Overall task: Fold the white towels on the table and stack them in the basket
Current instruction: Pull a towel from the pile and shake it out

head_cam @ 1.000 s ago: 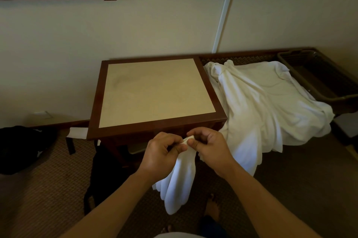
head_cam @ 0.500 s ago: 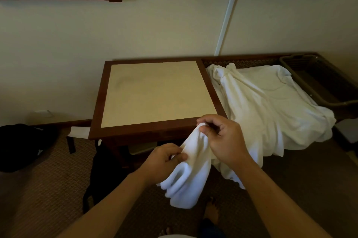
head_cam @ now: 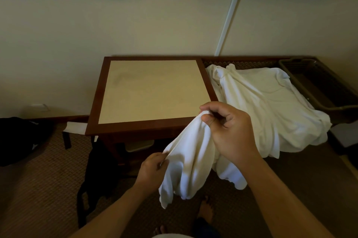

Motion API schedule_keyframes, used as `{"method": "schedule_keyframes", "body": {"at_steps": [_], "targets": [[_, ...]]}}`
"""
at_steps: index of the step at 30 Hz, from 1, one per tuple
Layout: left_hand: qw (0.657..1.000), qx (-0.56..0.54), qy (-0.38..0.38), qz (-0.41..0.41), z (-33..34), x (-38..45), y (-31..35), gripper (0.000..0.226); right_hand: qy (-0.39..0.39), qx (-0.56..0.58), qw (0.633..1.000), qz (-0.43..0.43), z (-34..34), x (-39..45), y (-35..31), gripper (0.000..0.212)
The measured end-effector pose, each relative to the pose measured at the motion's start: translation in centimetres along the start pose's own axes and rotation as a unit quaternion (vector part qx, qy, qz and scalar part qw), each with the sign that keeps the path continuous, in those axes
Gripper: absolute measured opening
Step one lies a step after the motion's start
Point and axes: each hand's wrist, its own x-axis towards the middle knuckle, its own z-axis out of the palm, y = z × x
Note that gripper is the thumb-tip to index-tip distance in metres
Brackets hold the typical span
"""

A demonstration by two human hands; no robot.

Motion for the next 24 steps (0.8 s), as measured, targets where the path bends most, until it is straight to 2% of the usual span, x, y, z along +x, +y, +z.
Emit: {"method": "schedule_keyframes", "body": {"at_steps": [4, 6, 9, 13, 18, 20, 24], "targets": [[0.989, 0.043, 0.019, 0.139, 1.3, -0.5, 1.8, 0.026, -0.021, 0.006, 1.000, 0.007, 0.5, -0.4, -0.6, 0.025], [0.982, 0.056, 0.048, 0.173, 1.7, -0.6, 2.4, 0.026, -0.029, 0.002, 1.000, 0.002, 0.9, -0.7, -0.8, 0.025], [0.985, 0.039, 0.111, 0.126, 1.5, -0.4, 2.4, 0.041, -0.030, -0.011, 0.999, -0.007, 1.2, -1.1, -0.9, 0.023], [0.982, 0.023, 0.171, 0.072, 0.9, -0.3, 1.2, 0.032, -0.037, -0.003, 0.999, 0.012, 1.2, -1.8, -0.9, 0.024], [0.980, 0.008, 0.200, 0.017, 0.6, -0.2, 1.8, 0.025, -0.053, 0.000, 0.998, 0.034, 1.6, -2.2, -1.2, 0.024], [0.983, -0.004, 0.180, -0.029, 0.1, 0.3, 1.9, 0.022, -0.053, 0.009, 0.998, 0.045, 1.5, -2.2, -1.2, 0.024], [0.994, 0.031, 0.069, -0.078, -1.6, 0.9, 0.3, 0.022, -0.041, 0.027, 0.998, 0.045, 1.0, -1.8, -1.2, 0.026]]}}
